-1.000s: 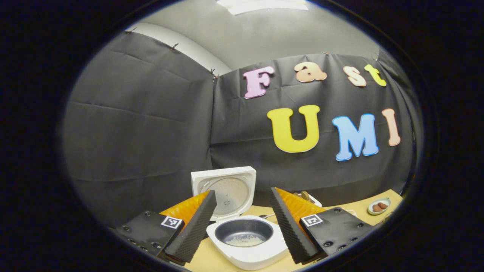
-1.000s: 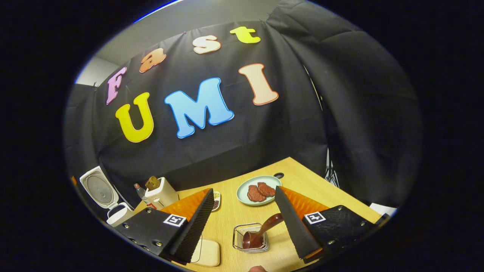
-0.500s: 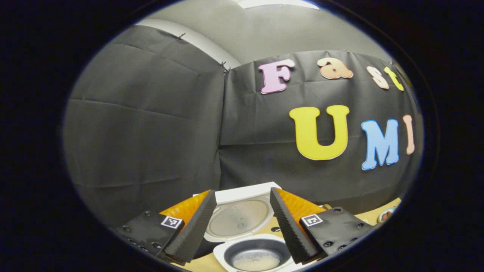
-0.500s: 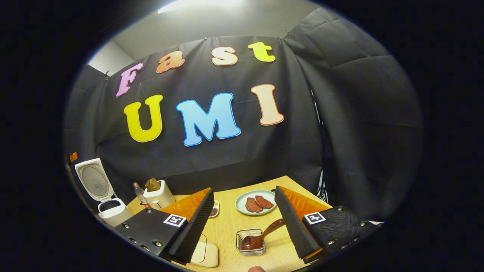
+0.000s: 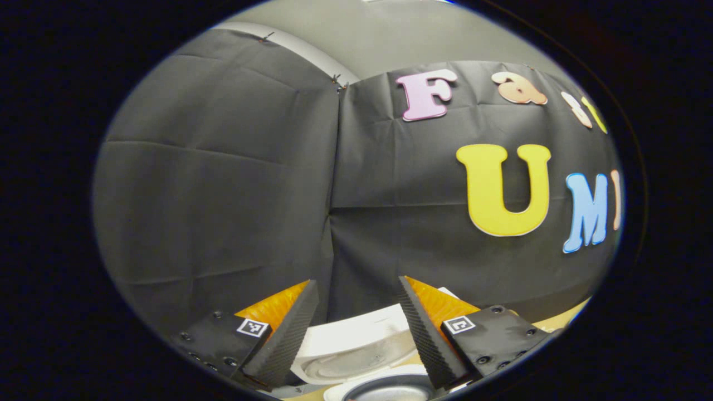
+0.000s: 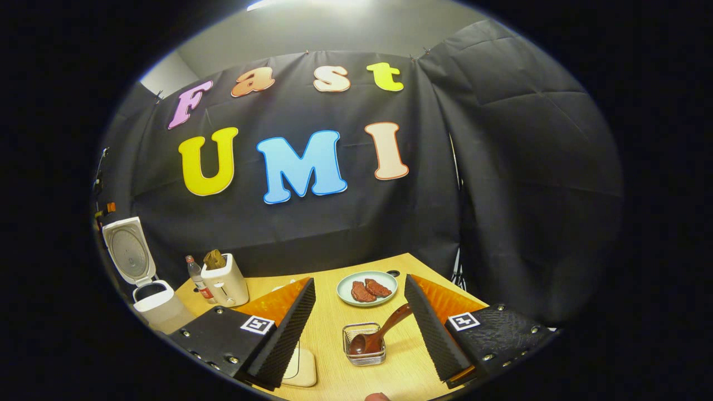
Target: Close the left gripper, press the button to open the rice cooker; take a wooden spoon from the chopstick holder with the right hand, scoop a spoonful of rice and pour it into the rice cooker, then put the wooden spoon back into the chopstick holder.
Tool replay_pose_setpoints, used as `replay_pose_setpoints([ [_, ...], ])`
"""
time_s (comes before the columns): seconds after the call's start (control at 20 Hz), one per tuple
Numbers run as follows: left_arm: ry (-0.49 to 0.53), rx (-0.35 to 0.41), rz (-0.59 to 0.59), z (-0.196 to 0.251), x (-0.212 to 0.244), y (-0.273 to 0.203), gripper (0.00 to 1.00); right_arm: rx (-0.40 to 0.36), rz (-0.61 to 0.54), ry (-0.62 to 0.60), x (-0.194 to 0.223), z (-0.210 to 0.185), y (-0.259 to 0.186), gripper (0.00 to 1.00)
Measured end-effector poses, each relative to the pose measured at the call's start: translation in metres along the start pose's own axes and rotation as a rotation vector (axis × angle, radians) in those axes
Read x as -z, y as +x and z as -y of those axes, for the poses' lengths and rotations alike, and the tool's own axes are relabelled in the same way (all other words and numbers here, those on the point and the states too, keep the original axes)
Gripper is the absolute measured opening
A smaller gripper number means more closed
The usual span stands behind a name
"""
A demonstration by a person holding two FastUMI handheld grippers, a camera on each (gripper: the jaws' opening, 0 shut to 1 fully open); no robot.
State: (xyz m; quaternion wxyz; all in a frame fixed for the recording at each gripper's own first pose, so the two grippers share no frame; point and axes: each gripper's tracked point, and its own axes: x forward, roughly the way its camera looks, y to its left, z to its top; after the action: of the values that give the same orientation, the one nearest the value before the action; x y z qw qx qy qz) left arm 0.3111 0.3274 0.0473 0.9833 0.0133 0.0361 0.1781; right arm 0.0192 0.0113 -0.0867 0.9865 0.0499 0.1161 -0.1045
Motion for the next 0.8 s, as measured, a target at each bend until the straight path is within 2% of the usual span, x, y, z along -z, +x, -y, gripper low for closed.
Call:
replay_pose_setpoints([
  [0.25,0.033,-0.014,-0.128,-0.006,0.031,0.029,0.99,-0.007,-0.003,-0.034,0.002,-0.004,-0.003,0.98],
  [0.65,-0.017,-0.018,-0.169,-0.004,0.035,0.017,0.99,-0.084,0.002,-0.074,-0.003,-0.007,0.001,0.98],
  [0.8,-0.037,-0.003,-0.192,0.010,0.039,-0.007,0.99,-0.100,-0.001,-0.082,-0.005,0.005,0.005,0.98],
])
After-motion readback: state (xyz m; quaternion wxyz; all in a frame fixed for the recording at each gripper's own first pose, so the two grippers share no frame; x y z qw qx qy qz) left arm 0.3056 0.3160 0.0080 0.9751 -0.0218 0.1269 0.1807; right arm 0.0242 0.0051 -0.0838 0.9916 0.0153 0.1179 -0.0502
